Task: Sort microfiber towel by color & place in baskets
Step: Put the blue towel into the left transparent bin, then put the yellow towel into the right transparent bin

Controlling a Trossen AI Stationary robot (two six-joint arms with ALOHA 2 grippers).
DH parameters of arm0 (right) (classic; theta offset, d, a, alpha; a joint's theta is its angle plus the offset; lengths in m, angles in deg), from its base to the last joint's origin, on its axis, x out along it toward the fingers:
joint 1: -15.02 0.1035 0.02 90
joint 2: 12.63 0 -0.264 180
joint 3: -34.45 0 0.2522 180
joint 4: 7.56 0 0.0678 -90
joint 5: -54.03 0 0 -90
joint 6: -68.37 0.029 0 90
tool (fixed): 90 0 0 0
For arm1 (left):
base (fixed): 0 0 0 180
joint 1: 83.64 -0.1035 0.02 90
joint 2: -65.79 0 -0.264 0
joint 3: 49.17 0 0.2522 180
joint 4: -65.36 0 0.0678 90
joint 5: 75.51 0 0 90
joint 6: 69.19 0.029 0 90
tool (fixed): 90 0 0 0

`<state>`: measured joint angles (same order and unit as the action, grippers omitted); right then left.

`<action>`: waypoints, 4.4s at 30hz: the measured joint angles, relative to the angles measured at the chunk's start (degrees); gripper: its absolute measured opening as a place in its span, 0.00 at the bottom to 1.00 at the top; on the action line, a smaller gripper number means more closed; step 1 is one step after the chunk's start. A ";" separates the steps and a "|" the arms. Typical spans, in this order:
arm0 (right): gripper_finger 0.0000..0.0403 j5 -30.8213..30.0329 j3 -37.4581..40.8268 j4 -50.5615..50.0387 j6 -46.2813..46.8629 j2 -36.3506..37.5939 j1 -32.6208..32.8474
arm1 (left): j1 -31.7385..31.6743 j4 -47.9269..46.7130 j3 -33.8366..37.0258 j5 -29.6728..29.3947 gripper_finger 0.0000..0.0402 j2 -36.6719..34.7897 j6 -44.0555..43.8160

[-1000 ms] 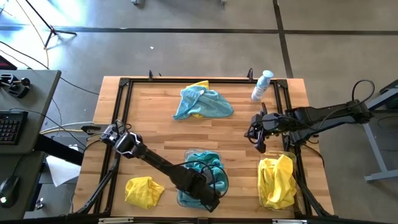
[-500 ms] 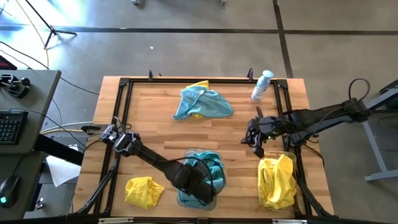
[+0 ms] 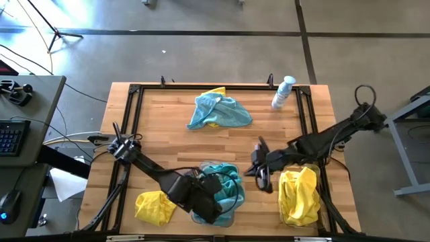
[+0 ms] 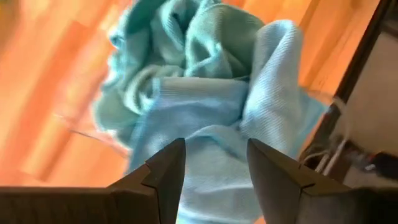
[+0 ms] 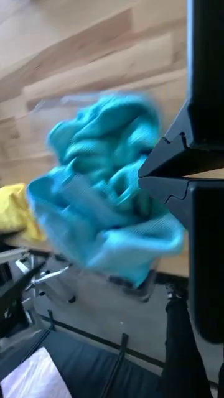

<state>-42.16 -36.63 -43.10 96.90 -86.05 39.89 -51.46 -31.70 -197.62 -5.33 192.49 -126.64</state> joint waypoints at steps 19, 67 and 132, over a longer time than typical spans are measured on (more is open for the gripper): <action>0.00 -5.01 -43.17 -23.92 7.73 -33.70 1.54 | 3.98 -2.48 20.78 -6.49 0.40 -18.99 18.27; 0.05 4.10 -56.12 -32.30 16.48 -56.72 -2.76 | 13.67 50.47 87.19 -1.22 0.40 -55.19 -3.47; 0.00 -1.91 -38.17 -50.91 -20.38 -27.09 -10.74 | 8.70 56.45 87.14 -3.54 0.40 -55.00 -28.00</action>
<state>-44.07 -74.80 -94.00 76.52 -113.15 29.15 -42.75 24.75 -110.48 -8.87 137.50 -154.64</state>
